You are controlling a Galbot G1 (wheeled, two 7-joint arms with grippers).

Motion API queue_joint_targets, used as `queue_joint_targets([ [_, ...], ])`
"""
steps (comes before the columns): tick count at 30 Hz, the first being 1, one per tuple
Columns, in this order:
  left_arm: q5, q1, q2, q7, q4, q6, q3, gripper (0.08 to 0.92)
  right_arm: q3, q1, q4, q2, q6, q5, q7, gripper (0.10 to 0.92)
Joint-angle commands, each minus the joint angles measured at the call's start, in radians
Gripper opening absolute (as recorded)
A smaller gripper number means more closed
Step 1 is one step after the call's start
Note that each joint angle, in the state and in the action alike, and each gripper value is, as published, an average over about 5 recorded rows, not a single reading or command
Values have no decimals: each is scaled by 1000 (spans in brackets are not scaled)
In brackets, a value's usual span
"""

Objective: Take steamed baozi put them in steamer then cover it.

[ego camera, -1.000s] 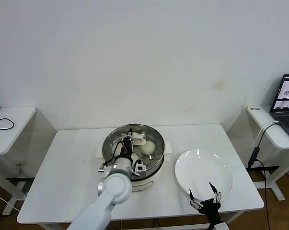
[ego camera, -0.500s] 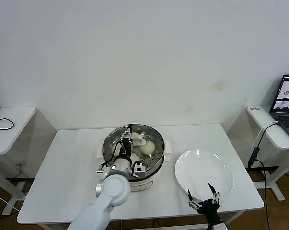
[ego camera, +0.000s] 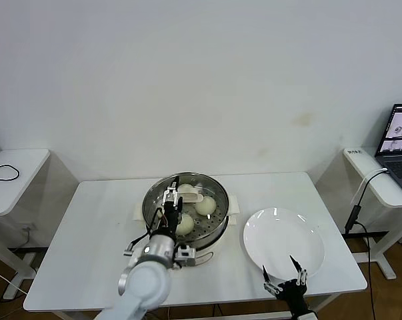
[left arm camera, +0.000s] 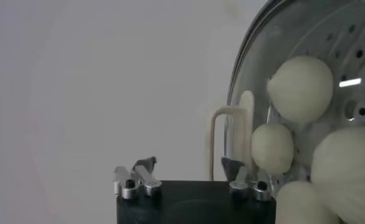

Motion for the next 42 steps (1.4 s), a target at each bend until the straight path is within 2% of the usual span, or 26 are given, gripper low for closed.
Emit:
queue_joint_targets([
  [1, -116, 262, 22, -158, -272, -87, -108, 822, 2, -8, -3, -15, 4, 10, 1, 823],
  [5, -257, 424, -14, -284, -367, -167, -198, 823, 6, -20, -2, -34, 12, 25, 2, 823],
  [8, -567, 549, -22, -424, -382, -292, -322, 823, 2, -23, 1, -35, 12, 37, 2, 823],
  [11, -976, 635, -2, -518, -321, -498, -478, 823, -4, -25, 1, -31, 9, 54, 1, 822],
  [13, -1161, 672, 3, -532, -253, -648, -567, 823, -5, -31, 2, -33, 11, 62, 0, 823],
  [15, -1289, 705, 3, -538, -203, -731, -619, 823, -4, -39, 7, -37, 15, 71, -1, 823],
  [19, -1594, 785, 12, -553, -184, -703, -643, 823, 0, -63, 34, -60, 21, 108, -6, 823],
  [22, -1677, 821, 9, -554, -170, -675, -638, 823, 8, -86, 54, -88, 28, 159, -15, 823],
  [31, -1628, 831, -33, -570, -86, -635, -626, 823, -24, -134, 86, -169, 60, 294, 5, 823],
  [42, -1585, 829, -78, -497, -43, -681, -627, 823, -63, -166, 94, -197, 65, 292, 26, 823],
])
